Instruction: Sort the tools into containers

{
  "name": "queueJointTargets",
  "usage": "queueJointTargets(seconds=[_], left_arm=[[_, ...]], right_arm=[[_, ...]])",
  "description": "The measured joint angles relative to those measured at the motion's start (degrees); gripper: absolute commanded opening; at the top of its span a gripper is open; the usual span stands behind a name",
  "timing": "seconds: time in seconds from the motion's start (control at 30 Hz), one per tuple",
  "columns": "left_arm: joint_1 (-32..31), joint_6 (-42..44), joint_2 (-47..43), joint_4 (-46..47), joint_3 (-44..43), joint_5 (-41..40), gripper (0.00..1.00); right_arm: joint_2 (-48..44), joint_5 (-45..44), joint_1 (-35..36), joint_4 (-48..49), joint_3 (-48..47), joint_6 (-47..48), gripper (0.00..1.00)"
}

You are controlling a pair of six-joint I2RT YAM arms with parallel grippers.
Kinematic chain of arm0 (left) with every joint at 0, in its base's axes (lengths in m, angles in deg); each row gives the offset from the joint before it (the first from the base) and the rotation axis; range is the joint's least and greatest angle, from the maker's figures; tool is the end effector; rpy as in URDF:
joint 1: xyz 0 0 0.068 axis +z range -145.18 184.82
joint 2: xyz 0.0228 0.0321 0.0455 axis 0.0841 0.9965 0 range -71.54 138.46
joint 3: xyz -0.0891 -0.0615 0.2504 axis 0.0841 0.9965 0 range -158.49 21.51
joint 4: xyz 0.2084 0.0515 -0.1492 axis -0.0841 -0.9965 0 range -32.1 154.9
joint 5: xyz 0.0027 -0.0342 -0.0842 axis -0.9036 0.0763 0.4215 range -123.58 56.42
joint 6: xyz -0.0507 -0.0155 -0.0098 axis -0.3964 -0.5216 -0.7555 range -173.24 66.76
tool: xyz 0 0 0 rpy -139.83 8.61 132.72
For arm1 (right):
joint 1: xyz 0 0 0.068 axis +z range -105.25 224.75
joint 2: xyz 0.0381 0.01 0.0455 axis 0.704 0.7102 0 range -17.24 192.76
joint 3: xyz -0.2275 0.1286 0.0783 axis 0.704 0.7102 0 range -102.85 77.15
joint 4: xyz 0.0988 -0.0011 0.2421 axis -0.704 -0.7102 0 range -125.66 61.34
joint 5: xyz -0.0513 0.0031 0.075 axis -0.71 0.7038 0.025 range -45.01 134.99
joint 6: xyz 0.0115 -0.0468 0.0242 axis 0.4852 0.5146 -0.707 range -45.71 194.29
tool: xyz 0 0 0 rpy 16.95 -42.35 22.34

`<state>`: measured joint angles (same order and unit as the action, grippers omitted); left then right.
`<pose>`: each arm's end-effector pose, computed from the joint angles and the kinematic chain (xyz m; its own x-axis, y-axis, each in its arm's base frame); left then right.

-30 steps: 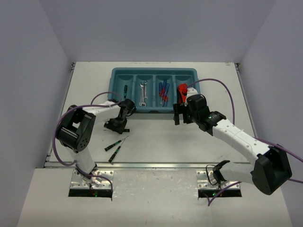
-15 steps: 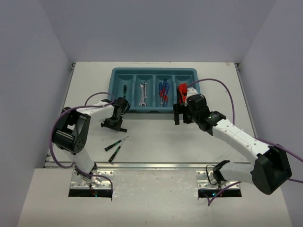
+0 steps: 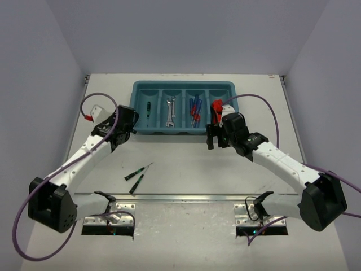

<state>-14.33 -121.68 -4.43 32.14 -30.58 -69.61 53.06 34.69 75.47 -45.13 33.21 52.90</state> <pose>0.2323 -0.0584 0.2750 -0.1565 -0.7417 -0.6522 -0.6903 0.5544 -0.4649 0.2244 0.1260 0.2329 -0.6864 0.0095 -0.7272 -0.1499 0.9766 0.1542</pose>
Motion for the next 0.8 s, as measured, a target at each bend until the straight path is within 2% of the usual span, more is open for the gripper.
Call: queueJointTargets(seconds=[0.03,0.13,0.2,0.33,0.4,0.47,0.53,0.63,0.67,0.7,0.73,0.8], left_arm=[[0.00,6.27,-1.23,5.19,0.13,0.76,0.21],[0.00,22.88,-0.26,14.39,-2.87,3.60,0.07],[0.04,33.44,6.29,16.18,-9.85,6.16,0.00],[0.37,48.27,21.65,19.94,-24.45,9.03,0.00],[1.34,52.87,26.51,19.69,-26.27,11.63,0.01],[2.78,56.34,30.78,18.18,-27.43,14.09,0.16],[4.31,58.80,34.85,15.42,-29.01,15.76,0.46],[5.69,61.11,39.80,11.82,-31.90,17.22,0.74],[6.01,61.71,40.78,11.10,-32.35,17.65,0.80],[6.01,61.63,40.87,9.96,-32.39,17.84,0.95],[5.94,61.92,40.55,9.26,-32.31,18.25,1.00],[5.68,62.20,38.46,8.39,-32.09,19.71,1.00]], right_arm=[[0.04,0.00,0.00,-0.01,0.00,0.00,0.99],[0.11,0.00,0.00,-0.02,0.00,0.02,0.99],[0.11,0.02,0.00,-0.02,0.00,0.04,0.99],[0.02,0.02,0.00,-0.08,0.02,0.20,0.99],[0.00,0.01,-0.01,-0.03,0.02,0.28,0.99],[-0.01,0.01,-0.07,-0.02,0.02,0.39,0.99],[-0.03,0.02,-0.17,0.02,0.02,0.47,0.99],[-0.05,-0.01,-0.22,0.00,0.02,0.57,0.99],[-0.05,-0.02,-0.22,0.00,0.02,0.61,0.99],[-0.05,0.00,-0.22,0.00,0.02,0.63,0.99],[-0.05,0.02,-0.22,0.00,0.02,0.63,0.99],[-0.05,0.06,-0.22,0.02,0.02,0.63,0.99]])
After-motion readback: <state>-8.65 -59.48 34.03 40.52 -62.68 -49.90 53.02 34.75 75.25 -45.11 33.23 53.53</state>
